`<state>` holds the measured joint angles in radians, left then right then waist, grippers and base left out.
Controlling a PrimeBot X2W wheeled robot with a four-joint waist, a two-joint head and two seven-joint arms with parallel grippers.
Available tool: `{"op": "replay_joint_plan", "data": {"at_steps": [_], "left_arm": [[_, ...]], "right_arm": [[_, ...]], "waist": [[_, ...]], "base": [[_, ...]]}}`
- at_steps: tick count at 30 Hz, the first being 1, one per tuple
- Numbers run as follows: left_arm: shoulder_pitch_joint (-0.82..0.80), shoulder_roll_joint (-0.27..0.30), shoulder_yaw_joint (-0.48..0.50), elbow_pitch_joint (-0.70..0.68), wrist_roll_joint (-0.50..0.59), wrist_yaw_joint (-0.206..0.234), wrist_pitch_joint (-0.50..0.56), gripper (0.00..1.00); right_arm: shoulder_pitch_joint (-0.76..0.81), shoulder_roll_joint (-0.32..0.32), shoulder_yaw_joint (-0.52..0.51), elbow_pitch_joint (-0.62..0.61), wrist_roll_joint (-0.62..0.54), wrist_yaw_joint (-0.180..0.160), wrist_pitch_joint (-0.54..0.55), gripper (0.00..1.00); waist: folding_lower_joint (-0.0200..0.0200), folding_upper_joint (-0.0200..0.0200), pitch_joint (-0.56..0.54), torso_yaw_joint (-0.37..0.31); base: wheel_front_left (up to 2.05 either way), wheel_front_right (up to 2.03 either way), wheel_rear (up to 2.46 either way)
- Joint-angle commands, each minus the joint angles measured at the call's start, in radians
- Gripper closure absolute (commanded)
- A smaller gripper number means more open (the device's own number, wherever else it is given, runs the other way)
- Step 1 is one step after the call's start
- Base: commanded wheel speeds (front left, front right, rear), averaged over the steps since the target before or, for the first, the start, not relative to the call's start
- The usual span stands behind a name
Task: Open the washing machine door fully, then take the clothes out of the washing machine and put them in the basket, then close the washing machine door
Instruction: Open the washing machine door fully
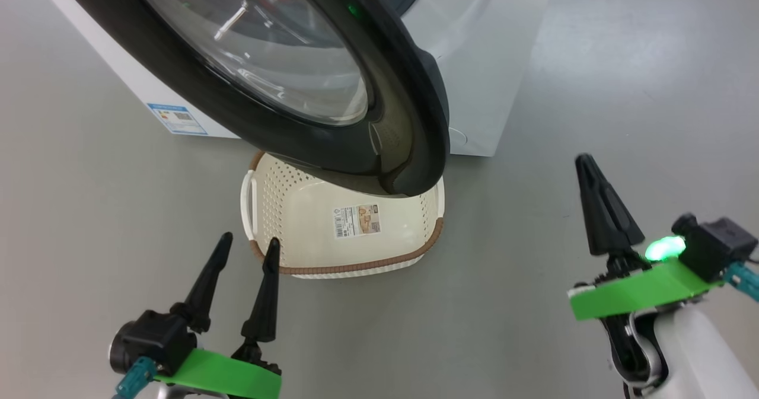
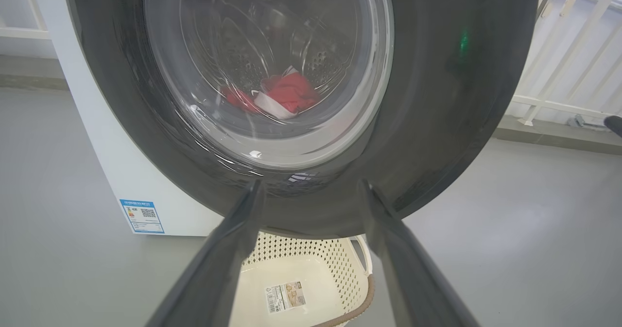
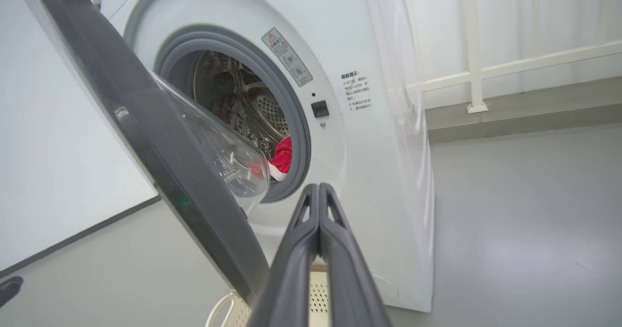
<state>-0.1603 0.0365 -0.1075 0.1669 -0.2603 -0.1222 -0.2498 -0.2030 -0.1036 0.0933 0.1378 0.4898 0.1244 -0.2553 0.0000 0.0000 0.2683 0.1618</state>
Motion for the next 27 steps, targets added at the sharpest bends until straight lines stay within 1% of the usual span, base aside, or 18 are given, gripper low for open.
{"op": "replay_joint_plan", "data": {"at_steps": [1, 7, 10, 18, 22, 27], "left_arm": [[0.006, 0.014, 0.022, -0.032, -0.009, 0.01, -0.012, 0.0], [0.006, 0.014, -0.009, -0.042, -0.023, 0.019, -0.012, 0.0], [0.002, 0.014, -0.021, -0.046, -0.03, 0.022, -0.012, 0.0], [-0.005, 0.014, -0.047, -0.057, -0.043, 0.026, -0.012, 0.0], [-0.01, 0.014, -0.063, -0.062, -0.044, 0.029, -0.012, 0.0], [-0.017, 0.014, -0.081, -0.066, -0.046, 0.032, -0.012, 0.0]], "right_arm": [[-0.045, -0.009, 0.043, -0.029, 0.031, 0.006, -0.006, 1.0], [-0.167, -0.037, 0.131, -0.011, 0.132, 0.006, -0.006, 1.0], [-0.228, -0.055, 0.173, 0.02, 0.188, 0.006, -0.006, 1.0], [-0.38, -0.131, 0.303, 0.096, 0.313, 0.006, -0.006, 1.0], [-0.446, -0.177, 0.391, 0.146, 0.382, 0.006, -0.006, 1.0], [-0.524, -0.236, 0.529, 0.194, 0.497, 0.006, -0.006, 1.0]], "waist": [[0.0, 0.0, 0.001, 0.006], [0.0, 0.0, 0.006, 0.03], [0.0, 0.0, 0.01, 0.045], [0.0, 0.0, 0.031, 0.08], [0.0, 0.0, 0.043, 0.097], [0.0, 0.0, 0.055, 0.112]], "base": [[0.0, 0.0, 0.0], [0.0, 0.0, 0.0], [0.0, 0.0, 0.0], [0.0, 0.0, 0.0], [0.0, 0.0, 0.0], [0.0, 0.0, 0.0]]}}
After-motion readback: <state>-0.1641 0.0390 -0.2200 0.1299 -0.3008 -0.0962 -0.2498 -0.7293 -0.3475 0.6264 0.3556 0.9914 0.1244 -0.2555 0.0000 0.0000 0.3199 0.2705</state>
